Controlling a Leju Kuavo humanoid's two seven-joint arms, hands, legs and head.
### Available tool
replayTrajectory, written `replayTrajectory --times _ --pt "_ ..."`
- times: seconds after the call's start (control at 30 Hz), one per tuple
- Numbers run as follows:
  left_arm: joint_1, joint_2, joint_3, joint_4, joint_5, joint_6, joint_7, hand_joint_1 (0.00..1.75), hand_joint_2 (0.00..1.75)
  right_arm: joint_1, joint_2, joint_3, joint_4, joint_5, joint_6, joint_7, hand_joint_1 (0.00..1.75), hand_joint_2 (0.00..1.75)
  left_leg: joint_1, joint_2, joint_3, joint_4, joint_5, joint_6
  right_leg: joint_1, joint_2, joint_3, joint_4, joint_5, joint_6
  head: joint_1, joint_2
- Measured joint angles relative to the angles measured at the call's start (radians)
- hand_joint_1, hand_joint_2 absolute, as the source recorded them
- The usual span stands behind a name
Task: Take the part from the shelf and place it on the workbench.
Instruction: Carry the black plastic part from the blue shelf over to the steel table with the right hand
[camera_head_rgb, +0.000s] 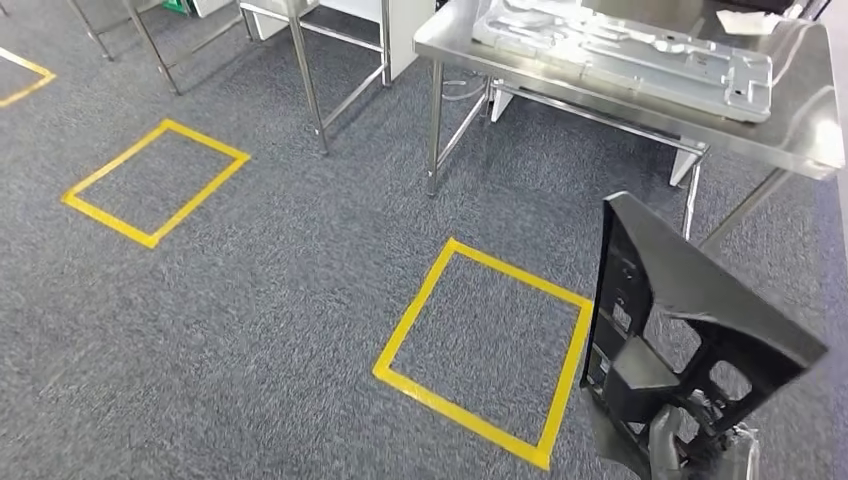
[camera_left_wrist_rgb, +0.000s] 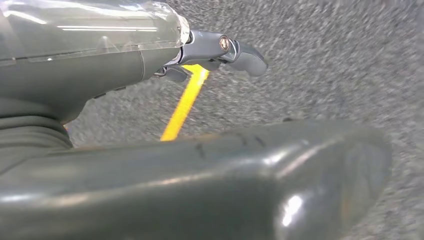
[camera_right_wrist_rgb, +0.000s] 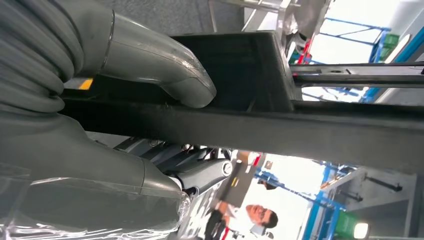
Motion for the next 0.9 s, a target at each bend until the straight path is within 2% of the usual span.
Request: replayTrajectory --times 0.03,0.07,0.1,0.17,0.2,0.23,0.27,0.3,0.33,0.4,0.43,0.47,0.5,0.53,0.57,0.6,0.63,0.67,0.7,0.73,0.77,0.8,0.83,0.9 --pt "0.002 -0.003 0.003 0.0 0.0 0.001 0.001 0.0 0.0 -0.001 -0.004 0.006 0.004 0.0 -0.003 0.001 1.75 1.75 -0.001 -0.001 0.021 -0.001 -0.02 -0.004 0.004 -0.001 -0.006 -0.042 0.08 -0.007 0.0 0.0" --pt "0.002 -0.005 0.006 0.001 0.0 0.001 0.002 0.0 0.0 -0.003 -0.009 0.012 0.008 0.002 -0.007 0.002 1.75 1.75 -0.001 -0.002 0.039 -0.005 -0.04 -0.009 0.009 0.0 -0.007 -0.067 0.142 -0.013 0.0 0.0" --pt "0.002 -0.007 0.008 0.001 -0.001 0.001 0.001 0.0 0.0 -0.006 -0.013 0.017 0.011 0.003 -0.011 0.003 1.75 1.75 -0.001 -0.002 0.055 -0.004 -0.052 -0.015 0.014 0.001 -0.004 -0.076 0.169 -0.019 0.0 0.0" --pt "-0.004 -0.009 0.009 0.001 -0.003 0.0 -0.003 0.0 0.0 -0.017 -0.022 0.025 0.01 0.008 -0.023 0.003 1.75 1.75 0.003 0.0 0.06 0.036 -0.039 -0.031 0.017 0.006 0.026 -0.076 0.141 -0.031 0.0 0.0" --pt "-0.008 -0.012 0.009 0.001 -0.004 -0.001 -0.006 0.0 0.0 -0.023 -0.026 0.028 0.008 0.011 -0.029 0.002 1.75 1.75 0.004 0.002 0.04 0.093 -0.016 -0.036 0.016 0.008 0.045 -0.084 0.127 -0.038 0.0 0.0" --pt "-0.011 -0.014 0.01 0.001 -0.005 -0.002 -0.008 0.0 0.0 -0.03 -0.029 0.03 0.006 0.014 -0.034 0.002 1.75 1.75 0.006 0.004 0.0 0.167 0.002 -0.039 0.014 0.007 0.065 -0.09 0.114 -0.044 -0.001 0.0" --pt "-0.011 -0.017 0.01 0.001 -0.006 -0.003 -0.01 0.0 0.0 -0.036 -0.031 0.032 0.005 0.016 -0.039 0.004 1.75 1.75 0.007 0.005 -0.051 0.244 0.004 -0.041 0.011 0.007 0.085 -0.095 0.101 -0.049 -0.001 0.0" --pt "-0.01 -0.019 0.01 0.001 -0.006 -0.004 -0.011 0.0 0.0 -0.043 -0.034 0.033 0.004 0.018 -0.042 0.006 1.75 1.75 0.007 0.006 -0.105 0.309 -0.017 -0.042 0.011 0.008 0.105 -0.099 0.085 -0.051 -0.001 0.0" --pt "-0.008 -0.02 0.011 0.001 -0.006 -0.004 -0.012 0.0 0.0 -0.048 -0.038 0.033 0.003 0.019 -0.044 0.01 1.75 1.75 0.007 0.007 -0.157 0.35 -0.063 -0.045 0.01 0.01 0.125 -0.102 0.069 -0.052 -0.001 0.0" --pt "-0.001 -0.021 0.012 0.001 -0.005 -0.006 -0.012 0.0 0.0 -0.058 -0.044 0.034 0.0 0.019 -0.046 0.019 1.75 1.75 0.008 0.007 -0.238 0.362 -0.169 -0.048 0.006 0.015 0.171 -0.105 0.032 -0.05 -0.001 0.0" --pt "0.001 -0.021 0.013 0.001 -0.005 -0.006 -0.012 0.0 0.0 -0.063 -0.047 0.034 -0.003 0.018 -0.047 0.022 1.75 1.75 0.008 0.008 -0.267 0.339 -0.194 -0.048 0.004 0.017 0.195 -0.105 0.013 -0.048 -0.001 0.0" --pt "0.003 -0.021 0.014 0.001 -0.004 -0.007 -0.012 0.0 0.0 -0.068 -0.05 0.034 -0.005 0.017 -0.048 0.024 1.75 1.75 0.008 0.008 -0.291 0.3 -0.173 -0.047 0.002 0.018 0.22 -0.105 -0.007 -0.045 -0.001 0.0" --pt "0.007 -0.021 0.015 0.001 -0.004 -0.007 -0.012 0.0 0.0 -0.072 -0.053 0.034 -0.006 0.017 -0.049 0.025 1.75 1.75 0.008 0.01 -0.31 0.251 -0.092 -0.047 0.001 0.018 0.242 -0.106 -0.027 -0.041 -0.001 0.0" --pt "0.011 -0.021 0.016 0.001 -0.004 -0.008 -0.012 0.0 0.0 -0.076 -0.055 0.034 -0.007 0.017 -0.049 0.027 1.75 1.75 0.007 0.012 -0.324 0.207 0.003 -0.044 0.001 0.02 0.261 -0.105 -0.047 -0.036 -0.001 0.0" --pt "0.015 -0.021 0.017 0.002 -0.004 -0.008 -0.01 0.0 0.0 -0.079 -0.058 0.034 -0.008 0.016 -0.05 0.029 1.75 1.75 0.005 0.013 -0.331 0.175 0.087 -0.04 0.002 0.022 0.276 -0.107 -0.065 -0.03 0.0 0.0" --pt "0.017 -0.022 0.018 0.002 -0.005 -0.009 -0.009 0.0 0.0 -0.082 -0.061 0.034 -0.01 0.015 -0.05 0.031 1.75 1.75 0.003 0.014 -0.332 0.157 0.141 -0.034 0.004 0.023 0.288 -0.11 -0.076 -0.023 0.0 0.0" --pt "0.015 -0.023 0.018 0.002 -0.005 -0.01 -0.008 0.0 0.0 -0.086 -0.064 0.034 -0.015 0.009 -0.048 0.035 1.75 1.75 0.002 0.014 -0.326 0.151 0.147 -0.026 0.005 0.025 0.295 -0.108 -0.077 -0.016 -0.001 0.0" --pt "0.013 -0.024 0.018 0.002 -0.006 -0.011 -0.007 0.0 0.0 -0.092 -0.069 0.034 -0.021 -0.002 -0.045 0.04 1.75 1.75 0.003 0.014 -0.314 0.143 0.14 -0.018 0.005 0.024 0.291 -0.093 -0.065 -0.009 0.0 0.0" --pt "0.011 -0.026 0.018 0.002 -0.007 -0.013 -0.006 0.0 0.0 -0.1 -0.075 0.033 -0.028 -0.017 -0.04 0.045 1.75 1.75 0.004 0.015 -0.298 0.13 0.135 -0.011 0.004 0.021 0.273 -0.054 -0.039 -0.003 0.0 0.0" --pt "0.008 -0.027 0.018 0.002 -0.008 -0.014 -0.006 0.0 0.0 -0.109 -0.083 0.032 -0.035 -0.033 -0.036 0.049 1.75 1.75 0.006 0.018 -0.278 0.115 0.129 -0.005 0.003 0.016 0.237 0.005 -0.011 0.001 0.0 0.0" --pt "0.006 -0.028 0.018 0.002 -0.009 -0.016 -0.006 0.0 0.0 -0.118 -0.092 0.029 -0.04 -0.046 -0.032 0.051 1.75 1.75 0.007 0.02 -0.254 0.098 0.123 0.0 0.002 0.011 0.192 0.07 0.004 0.005 0.0 0.0" --pt "0.005 -0.028 0.018 0.002 -0.01 -0.017 -0.006 0.0 0.0 -0.124 -0.099 0.026 -0.043 -0.053 -0.031 0.052 1.75 1.75 0.008 0.023 -0.229 0.083 0.114 0.003 0.001 0.007 0.145 0.127 -0.001 0.009 0.0 0.0" --pt "0.004 -0.029 0.018 0.002 -0.01 -0.018 -0.006 0.0 0.0 -0.127 -0.104 0.023 -0.045 -0.056 -0.03 0.054 1.75 1.75 0.008 0.027 -0.204 0.07 0.104 0.004 0.0 0.005 0.104 0.162 -0.032 0.012 0.0 0.0" --pt "0.004 -0.031 0.018 0.002 -0.011 -0.021 -0.006 0.0 0.0 -0.129 -0.111 0.018 -0.047 -0.056 -0.029 0.057 1.75 1.75 0.008 0.036 -0.15 0.051 0.08 0.002 0.0 0.003 0.046 0.165 -0.124 0.015 0.0 0.0"
